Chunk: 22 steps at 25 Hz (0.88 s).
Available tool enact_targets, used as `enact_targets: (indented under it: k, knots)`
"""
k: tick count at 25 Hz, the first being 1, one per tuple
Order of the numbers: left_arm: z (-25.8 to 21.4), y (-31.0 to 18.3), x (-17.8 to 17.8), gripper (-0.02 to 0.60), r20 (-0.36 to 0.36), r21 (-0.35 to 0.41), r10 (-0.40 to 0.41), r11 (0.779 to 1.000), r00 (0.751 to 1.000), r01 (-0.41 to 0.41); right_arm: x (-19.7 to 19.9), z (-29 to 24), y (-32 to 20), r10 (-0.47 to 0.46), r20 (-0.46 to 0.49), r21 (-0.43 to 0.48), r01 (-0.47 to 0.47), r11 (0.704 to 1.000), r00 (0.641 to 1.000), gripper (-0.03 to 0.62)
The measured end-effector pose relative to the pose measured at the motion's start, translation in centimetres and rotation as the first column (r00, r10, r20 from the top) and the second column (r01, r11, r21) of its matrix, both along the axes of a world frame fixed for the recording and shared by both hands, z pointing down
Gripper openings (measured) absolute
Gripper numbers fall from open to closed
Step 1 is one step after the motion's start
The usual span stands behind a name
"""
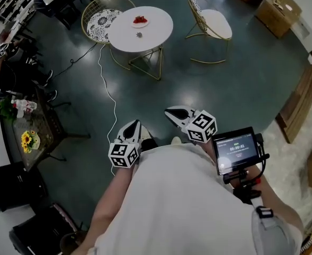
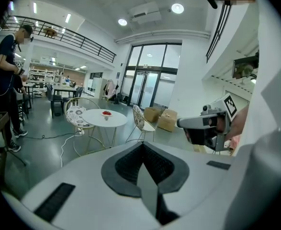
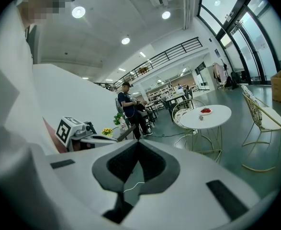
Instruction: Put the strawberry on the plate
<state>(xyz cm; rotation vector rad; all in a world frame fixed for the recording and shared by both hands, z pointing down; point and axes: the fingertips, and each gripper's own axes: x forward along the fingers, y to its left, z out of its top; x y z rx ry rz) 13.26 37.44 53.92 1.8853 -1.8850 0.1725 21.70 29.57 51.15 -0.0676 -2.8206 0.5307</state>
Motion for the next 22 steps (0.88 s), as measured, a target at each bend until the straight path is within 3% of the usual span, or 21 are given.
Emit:
enact_targets:
  k: [22]
  knots:
    - [-0.5, 1.9, -0.3, 0.006, 0.001, -0.021, -0.052, 0.998, 0.999, 0.052, 0.0, 0.2, 0.6, -0.002, 0.015, -0.08, 0.003, 0.997, 1.0, 0.006]
